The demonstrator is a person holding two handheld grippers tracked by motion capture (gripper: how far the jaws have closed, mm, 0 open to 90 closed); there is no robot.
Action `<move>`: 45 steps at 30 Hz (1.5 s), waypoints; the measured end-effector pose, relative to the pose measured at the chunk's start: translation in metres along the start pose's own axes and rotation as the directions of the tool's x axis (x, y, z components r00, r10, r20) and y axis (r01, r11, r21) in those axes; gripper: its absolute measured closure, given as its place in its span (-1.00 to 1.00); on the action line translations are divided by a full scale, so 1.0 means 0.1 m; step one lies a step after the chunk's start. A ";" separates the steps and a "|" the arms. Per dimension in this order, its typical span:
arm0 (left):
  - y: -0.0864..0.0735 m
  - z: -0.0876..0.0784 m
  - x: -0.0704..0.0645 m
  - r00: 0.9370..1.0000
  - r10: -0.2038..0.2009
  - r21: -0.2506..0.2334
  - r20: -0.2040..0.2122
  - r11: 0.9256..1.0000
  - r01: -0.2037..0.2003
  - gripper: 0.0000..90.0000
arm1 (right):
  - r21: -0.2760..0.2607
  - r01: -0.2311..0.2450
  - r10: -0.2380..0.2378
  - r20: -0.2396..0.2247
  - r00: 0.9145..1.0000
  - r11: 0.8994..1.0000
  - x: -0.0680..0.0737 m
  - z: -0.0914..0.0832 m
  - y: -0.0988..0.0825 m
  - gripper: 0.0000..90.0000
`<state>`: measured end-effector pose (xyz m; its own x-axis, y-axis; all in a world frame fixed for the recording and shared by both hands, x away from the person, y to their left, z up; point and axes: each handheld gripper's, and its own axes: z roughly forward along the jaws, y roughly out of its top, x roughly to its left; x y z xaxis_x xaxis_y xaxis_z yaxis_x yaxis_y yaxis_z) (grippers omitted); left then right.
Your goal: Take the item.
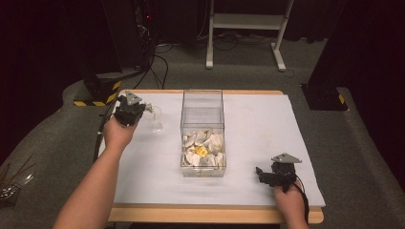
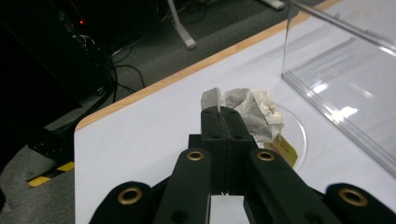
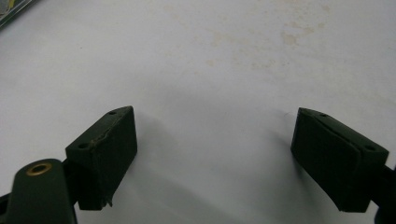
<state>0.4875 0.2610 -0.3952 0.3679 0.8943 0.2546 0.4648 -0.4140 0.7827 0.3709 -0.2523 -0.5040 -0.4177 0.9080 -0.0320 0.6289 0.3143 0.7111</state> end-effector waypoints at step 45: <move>-0.74 -0.40 -0.30 0.944 -0.212 -0.050 0.254 0.971 0.232 -0.03 | -0.003 0.005 -0.005 0.002 1.000 1.000 0.01 0.00 0.00 -0.67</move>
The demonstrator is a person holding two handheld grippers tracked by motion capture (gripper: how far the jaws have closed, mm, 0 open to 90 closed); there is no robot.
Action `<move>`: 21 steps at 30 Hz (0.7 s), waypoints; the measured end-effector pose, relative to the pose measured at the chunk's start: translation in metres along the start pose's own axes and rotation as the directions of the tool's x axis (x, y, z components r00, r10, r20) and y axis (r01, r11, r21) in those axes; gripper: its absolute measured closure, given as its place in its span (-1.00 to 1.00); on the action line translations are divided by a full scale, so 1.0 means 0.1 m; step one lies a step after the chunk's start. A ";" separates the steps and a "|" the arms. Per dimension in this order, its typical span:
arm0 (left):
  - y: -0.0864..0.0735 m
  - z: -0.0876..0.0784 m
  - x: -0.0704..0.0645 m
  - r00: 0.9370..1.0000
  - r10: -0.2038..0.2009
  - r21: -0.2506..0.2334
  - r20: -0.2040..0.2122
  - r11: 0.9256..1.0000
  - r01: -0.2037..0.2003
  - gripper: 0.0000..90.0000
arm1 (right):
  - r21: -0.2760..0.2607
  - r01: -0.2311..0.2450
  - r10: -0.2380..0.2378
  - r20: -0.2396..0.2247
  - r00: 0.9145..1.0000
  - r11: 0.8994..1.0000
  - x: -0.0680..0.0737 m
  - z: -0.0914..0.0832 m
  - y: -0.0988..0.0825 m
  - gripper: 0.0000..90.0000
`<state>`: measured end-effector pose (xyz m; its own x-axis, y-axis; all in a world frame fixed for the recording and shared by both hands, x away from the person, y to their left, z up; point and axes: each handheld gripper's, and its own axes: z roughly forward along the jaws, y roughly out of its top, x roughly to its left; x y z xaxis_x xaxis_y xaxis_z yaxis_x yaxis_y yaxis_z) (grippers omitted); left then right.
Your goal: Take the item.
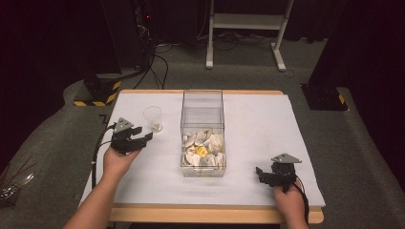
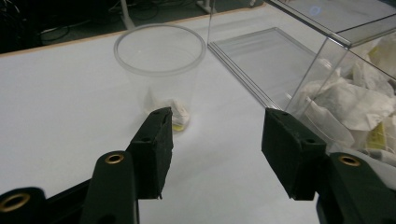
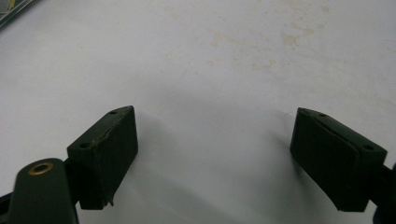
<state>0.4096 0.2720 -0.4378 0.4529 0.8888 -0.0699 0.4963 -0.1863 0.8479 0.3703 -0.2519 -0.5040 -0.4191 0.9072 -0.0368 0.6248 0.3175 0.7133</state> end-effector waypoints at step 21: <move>-0.71 0.12 -0.08 0.999 -0.015 0.085 0.030 0.996 0.013 -0.19 | 0.000 -0.001 0.001 -0.002 1.000 1.000 0.00 0.00 0.00 -0.67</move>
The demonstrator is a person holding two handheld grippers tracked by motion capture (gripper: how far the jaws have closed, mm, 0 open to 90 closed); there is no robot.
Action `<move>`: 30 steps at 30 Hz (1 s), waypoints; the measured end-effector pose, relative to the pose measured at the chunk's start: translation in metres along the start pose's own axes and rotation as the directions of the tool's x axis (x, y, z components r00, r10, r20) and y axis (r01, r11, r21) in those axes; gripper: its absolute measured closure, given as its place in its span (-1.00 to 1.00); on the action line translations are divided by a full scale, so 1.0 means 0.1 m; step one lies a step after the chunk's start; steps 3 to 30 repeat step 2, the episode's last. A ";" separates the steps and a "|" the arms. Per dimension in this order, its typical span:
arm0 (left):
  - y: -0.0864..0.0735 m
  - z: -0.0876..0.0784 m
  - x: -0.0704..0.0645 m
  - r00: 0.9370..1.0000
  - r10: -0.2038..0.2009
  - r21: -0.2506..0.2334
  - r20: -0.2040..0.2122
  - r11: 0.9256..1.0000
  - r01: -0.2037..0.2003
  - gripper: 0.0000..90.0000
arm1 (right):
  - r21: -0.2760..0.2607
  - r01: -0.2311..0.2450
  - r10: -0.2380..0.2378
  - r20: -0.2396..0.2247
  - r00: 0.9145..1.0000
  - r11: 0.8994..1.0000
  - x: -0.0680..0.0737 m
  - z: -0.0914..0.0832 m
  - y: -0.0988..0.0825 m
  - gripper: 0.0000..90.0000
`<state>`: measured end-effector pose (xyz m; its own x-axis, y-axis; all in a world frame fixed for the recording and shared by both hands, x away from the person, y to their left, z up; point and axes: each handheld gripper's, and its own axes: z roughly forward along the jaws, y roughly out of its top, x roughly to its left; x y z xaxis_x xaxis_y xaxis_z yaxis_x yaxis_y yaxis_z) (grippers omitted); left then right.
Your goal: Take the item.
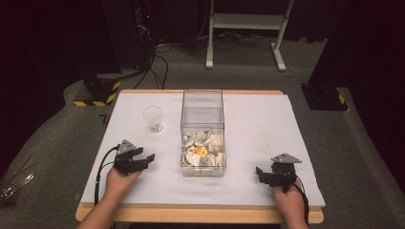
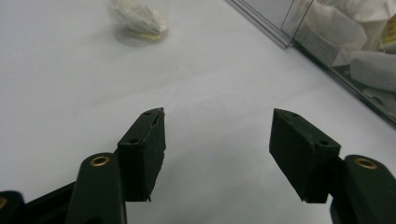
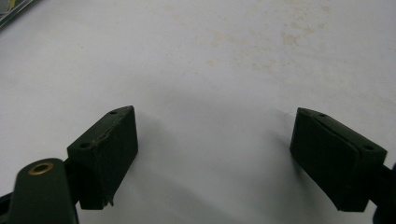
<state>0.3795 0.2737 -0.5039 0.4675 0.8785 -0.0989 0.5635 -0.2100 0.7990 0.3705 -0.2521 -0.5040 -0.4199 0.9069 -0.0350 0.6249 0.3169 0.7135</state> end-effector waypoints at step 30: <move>-0.01 0.00 -0.02 1.000 0.014 -0.002 -0.002 1.000 -0.014 -0.19 | 0.000 0.000 0.000 0.001 1.000 1.000 0.00 0.00 0.00 -0.67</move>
